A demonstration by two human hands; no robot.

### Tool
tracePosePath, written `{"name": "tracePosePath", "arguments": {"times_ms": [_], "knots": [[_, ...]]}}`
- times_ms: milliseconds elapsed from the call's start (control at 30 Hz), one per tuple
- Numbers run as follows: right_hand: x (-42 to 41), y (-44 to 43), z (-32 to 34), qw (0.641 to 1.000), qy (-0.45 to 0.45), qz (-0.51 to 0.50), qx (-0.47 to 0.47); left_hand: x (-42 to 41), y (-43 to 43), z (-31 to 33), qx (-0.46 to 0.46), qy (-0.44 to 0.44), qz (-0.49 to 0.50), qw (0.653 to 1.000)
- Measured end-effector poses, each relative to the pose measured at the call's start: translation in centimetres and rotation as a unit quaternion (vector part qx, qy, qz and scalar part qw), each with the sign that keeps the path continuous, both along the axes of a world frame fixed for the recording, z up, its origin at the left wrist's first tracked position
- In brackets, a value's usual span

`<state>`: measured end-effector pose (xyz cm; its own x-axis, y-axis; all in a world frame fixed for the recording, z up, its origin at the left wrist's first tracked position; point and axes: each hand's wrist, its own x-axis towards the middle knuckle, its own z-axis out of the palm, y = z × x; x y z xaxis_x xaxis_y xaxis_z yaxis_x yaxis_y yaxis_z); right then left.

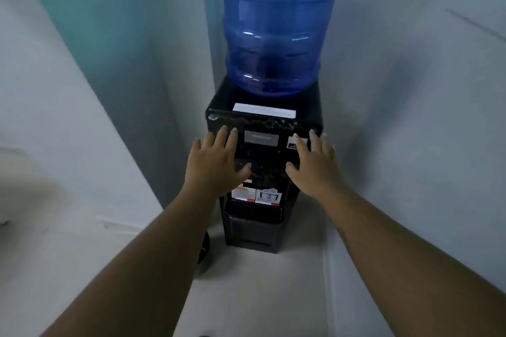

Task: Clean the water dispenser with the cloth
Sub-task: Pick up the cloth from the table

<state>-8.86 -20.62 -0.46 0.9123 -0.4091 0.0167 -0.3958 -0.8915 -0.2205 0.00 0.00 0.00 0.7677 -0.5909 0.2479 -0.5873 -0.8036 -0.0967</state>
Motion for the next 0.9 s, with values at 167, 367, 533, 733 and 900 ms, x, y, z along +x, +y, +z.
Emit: {"name": "tracePosePath", "arguments": {"times_ms": [167,367,533,733,900], "knots": [[1.6,2.7,-2.3,0.994,0.003,0.105,-0.042,-2.2,3.9,-2.7,-0.006,0.023,0.096,0.995],[5.1,11.1,-2.9,0.967,0.002,0.250,-0.055,-3.6,12.8,-3.6,-0.015,0.055,0.241,0.969],[8.4,19.6,-3.1,0.939,0.028,0.338,-0.053,-4.3,20.6,-4.5,-0.049,0.071,0.364,0.927],[13.4,33.1,-2.5,0.901,0.035,0.432,-0.033,-2.9,33.7,-5.0,-0.071,0.093,0.458,0.881],[17.9,45.6,-1.6,0.884,0.039,0.465,-0.021,-0.9,45.8,-4.0,-0.076,0.079,0.499,0.860]]}}
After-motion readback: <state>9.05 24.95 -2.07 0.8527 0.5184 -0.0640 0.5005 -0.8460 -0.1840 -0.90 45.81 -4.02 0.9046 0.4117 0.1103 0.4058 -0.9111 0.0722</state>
